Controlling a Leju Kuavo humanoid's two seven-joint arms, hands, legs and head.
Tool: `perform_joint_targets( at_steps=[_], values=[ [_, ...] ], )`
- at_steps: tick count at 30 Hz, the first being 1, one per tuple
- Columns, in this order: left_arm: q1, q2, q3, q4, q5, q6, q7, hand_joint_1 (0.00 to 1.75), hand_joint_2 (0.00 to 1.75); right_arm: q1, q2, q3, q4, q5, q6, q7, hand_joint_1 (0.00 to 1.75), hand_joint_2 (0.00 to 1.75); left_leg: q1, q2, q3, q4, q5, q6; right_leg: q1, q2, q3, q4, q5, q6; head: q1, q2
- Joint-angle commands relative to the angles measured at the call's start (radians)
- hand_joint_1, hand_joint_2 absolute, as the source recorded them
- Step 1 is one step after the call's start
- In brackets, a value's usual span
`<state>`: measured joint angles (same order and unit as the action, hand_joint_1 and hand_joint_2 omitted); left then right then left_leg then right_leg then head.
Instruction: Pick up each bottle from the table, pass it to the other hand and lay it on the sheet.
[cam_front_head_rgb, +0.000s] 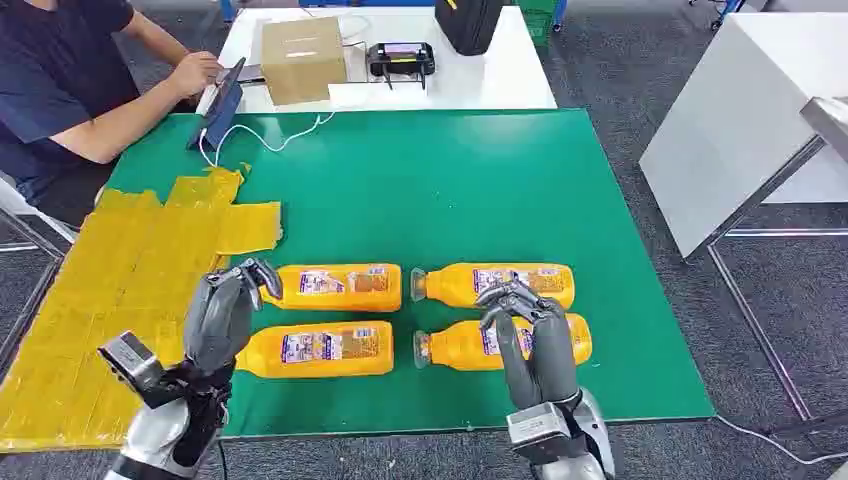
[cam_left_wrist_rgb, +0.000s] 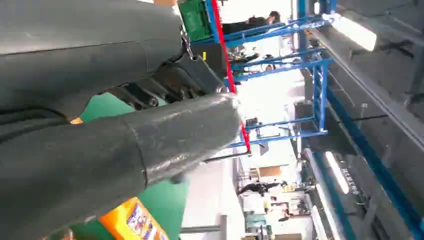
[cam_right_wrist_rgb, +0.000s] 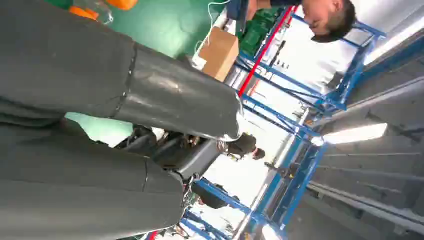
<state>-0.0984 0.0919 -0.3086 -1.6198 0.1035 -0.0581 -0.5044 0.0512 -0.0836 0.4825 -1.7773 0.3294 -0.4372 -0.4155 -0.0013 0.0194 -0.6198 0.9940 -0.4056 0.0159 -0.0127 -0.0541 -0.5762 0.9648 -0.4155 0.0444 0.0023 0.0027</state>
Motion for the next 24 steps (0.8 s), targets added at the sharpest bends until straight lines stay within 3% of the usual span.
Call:
perform_joint_targets(
  at_steps=[1, 2, 3, 4, 8, 14, 18, 19, 21, 22, 24],
  values=[
    [0.252, -0.013, 0.273, -0.506, 0.128, 0.074, 0.128, 1.75, 0.0, 0.213, -0.025, -0.447, -0.418, -0.274, 0.197, 0.078, 1.75, 0.0, 0.001, 0.002, -0.001, 0.006, -0.006, -0.001, 0.0, 0.007, -0.002, 0.005, -0.005, -0.001, -0.001, 0.0],
    [0.247, -0.019, 0.265, -0.486, 0.152, 0.047, 0.139, 1.75, 0.0, 0.209, -0.006, -0.448, -0.404, -0.25, 0.209, 0.075, 1.75, 0.0, 0.0, -0.001, 0.001, 0.003, -0.006, 0.0, -0.001, 0.004, 0.001, 0.002, -0.004, 0.0, 0.0, 0.0],
    [0.251, -0.015, 0.256, -0.466, 0.269, -0.019, 0.185, 1.34, 0.0, 0.209, -0.003, -0.443, -0.39, -0.19, 0.207, 0.092, 0.65, 0.0, 0.0, -0.001, 0.0, 0.001, -0.004, -0.001, 0.0, 0.002, 0.0, 0.0, -0.002, 0.0, 0.001, 0.0],
    [0.254, -0.011, 0.255, -0.447, 0.311, -0.058, 0.202, 0.0, 0.0, 0.207, -0.013, -0.425, -0.376, -0.198, 0.225, 0.12, 0.0, 0.0, 0.0, -0.001, 0.001, 0.001, -0.005, -0.001, -0.001, 0.003, 0.001, 0.001, -0.004, -0.001, 0.0, 0.0],
    [0.278, -0.014, 0.281, -0.441, 0.215, -0.064, 0.181, 0.0, 0.0, 0.207, -0.036, -0.399, -0.36, -0.184, 0.248, 0.191, 0.0, 0.0, 0.0, 0.0, 0.004, 0.0, -0.007, -0.001, -0.001, 0.005, 0.003, -0.001, -0.005, 0.0, -0.001, 0.0],
    [0.279, -0.013, 0.281, -0.443, 0.208, -0.065, 0.181, 0.0, 0.0, 0.208, -0.036, -0.398, -0.362, -0.179, 0.246, 0.194, 0.0, 0.0, 0.001, -0.001, 0.004, 0.0, -0.005, -0.001, 0.0, 0.004, 0.003, -0.001, -0.004, 0.0, 0.0, 0.0],
    [0.29, -0.021, 0.269, -0.453, 0.118, -0.047, 0.212, 0.0, 0.0, 0.225, -0.073, -0.336, -0.385, -0.121, 0.273, 0.253, 0.0, 0.0, 0.0, -0.001, 0.004, 0.0, -0.005, -0.001, -0.001, 0.004, 0.003, -0.001, -0.004, 0.001, 0.0, 0.0],
    [0.285, -0.024, 0.263, -0.449, 0.104, -0.044, 0.214, 0.0, 0.0, 0.215, -0.082, -0.318, -0.374, -0.063, 0.27, 0.292, 0.0, 1.75, 0.001, -0.001, 0.006, 0.0, -0.007, -0.001, -0.001, 0.005, 0.006, -0.001, -0.005, 0.0, 0.0, 0.0],
    [0.26, -0.026, 0.246, -0.436, 0.081, -0.043, 0.236, 0.0, 0.0, 0.154, -0.114, -0.253, -0.326, 0.025, 0.318, 0.353, 0.0, 1.75, 0.0, 0.0, 0.006, 0.0, -0.006, -0.001, -0.001, 0.005, 0.005, -0.001, -0.004, 0.0, 0.0, 0.0],
    [0.245, -0.03, 0.238, -0.429, 0.06, -0.042, 0.251, 0.0, 0.0, 0.107, -0.137, -0.217, -0.289, 0.182, 0.323, 0.399, 0.0, 1.75, 0.001, 0.001, 0.007, 0.0, -0.007, -0.001, -0.001, 0.008, 0.006, -0.001, -0.004, 0.0, 0.0, 0.0],
    [0.205, -0.036, 0.214, -0.409, 0.024, -0.044, 0.287, 0.0, 0.0, 0.008, -0.121, -0.144, -0.207, 0.298, 0.337, 0.446, 0.0, 1.75, 0.001, 0.004, 0.008, 0.0, -0.007, -0.001, 0.0, 0.011, 0.007, -0.002, -0.003, 0.0, 0.0, 0.0]
  ],
)
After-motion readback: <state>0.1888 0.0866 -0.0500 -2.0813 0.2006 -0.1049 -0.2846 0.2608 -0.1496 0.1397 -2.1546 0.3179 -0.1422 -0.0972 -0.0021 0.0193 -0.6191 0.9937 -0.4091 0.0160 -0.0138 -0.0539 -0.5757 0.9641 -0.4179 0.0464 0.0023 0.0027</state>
